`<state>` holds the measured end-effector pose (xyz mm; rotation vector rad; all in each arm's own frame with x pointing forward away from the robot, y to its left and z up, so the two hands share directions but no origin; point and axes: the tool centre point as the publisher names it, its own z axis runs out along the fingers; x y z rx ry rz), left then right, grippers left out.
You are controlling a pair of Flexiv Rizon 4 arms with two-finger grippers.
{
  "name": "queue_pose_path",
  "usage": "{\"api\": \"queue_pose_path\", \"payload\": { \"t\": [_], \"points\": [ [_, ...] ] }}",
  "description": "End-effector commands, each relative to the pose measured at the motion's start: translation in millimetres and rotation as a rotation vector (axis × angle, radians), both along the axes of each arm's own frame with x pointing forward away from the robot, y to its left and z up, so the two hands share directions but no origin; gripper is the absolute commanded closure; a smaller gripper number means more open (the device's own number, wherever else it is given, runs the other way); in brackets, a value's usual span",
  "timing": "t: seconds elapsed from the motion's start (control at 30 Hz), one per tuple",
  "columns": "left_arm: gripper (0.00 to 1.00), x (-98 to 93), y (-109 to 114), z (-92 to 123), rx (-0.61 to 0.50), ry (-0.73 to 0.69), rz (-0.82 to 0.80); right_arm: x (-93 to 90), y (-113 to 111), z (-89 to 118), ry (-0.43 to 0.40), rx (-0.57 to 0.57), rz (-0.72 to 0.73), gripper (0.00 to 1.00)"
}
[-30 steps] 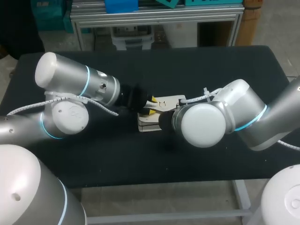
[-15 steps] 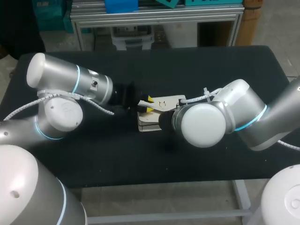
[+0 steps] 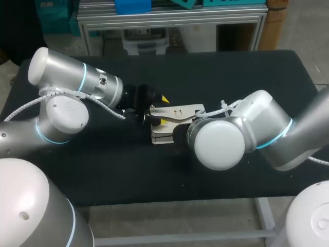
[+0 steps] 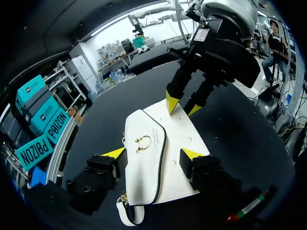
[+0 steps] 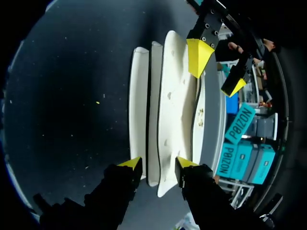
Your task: Pick up the bag, open it, inspect its contents, close it, and place it on the opposite side
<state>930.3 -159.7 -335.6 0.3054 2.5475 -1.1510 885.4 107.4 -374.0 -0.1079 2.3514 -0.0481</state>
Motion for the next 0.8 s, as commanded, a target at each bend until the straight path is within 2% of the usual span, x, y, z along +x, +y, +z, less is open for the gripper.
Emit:
{"api": "queue_pose_path", "payload": {
  "t": [0.03, 0.2, 0.4, 0.6, 0.8],
  "points": [
    [0.07, 0.6, -1, 11, 0.023, 0.031, 0.006, -14.0, -4, 14, -0.315, 0.035, 0.036, 0.0],
    [0.0, -2.7, 1, 21, 0.032, 0.084, 0.042, -19.0, -9, 34, -0.297, 0.082, 0.055, 0.0],
    [0.0, -0.1, 7, 31, 0.046, 0.23, 0.13, -1.1, -23, 47, -0.129, 0.146, 0.034, 0.0],
    [0.0, 4.0, 11, 36, 0.066, 0.393, 0.245, 12.5, -34, 57, -0.022, 0.18, 0.009, 0.0],
    [0.0, 3.9, 17, 43, 0.098, 0.491, 0.341, 25.7, -43, 70, 0.097, 0.239, 0.01, 0.0]
  ]
}}
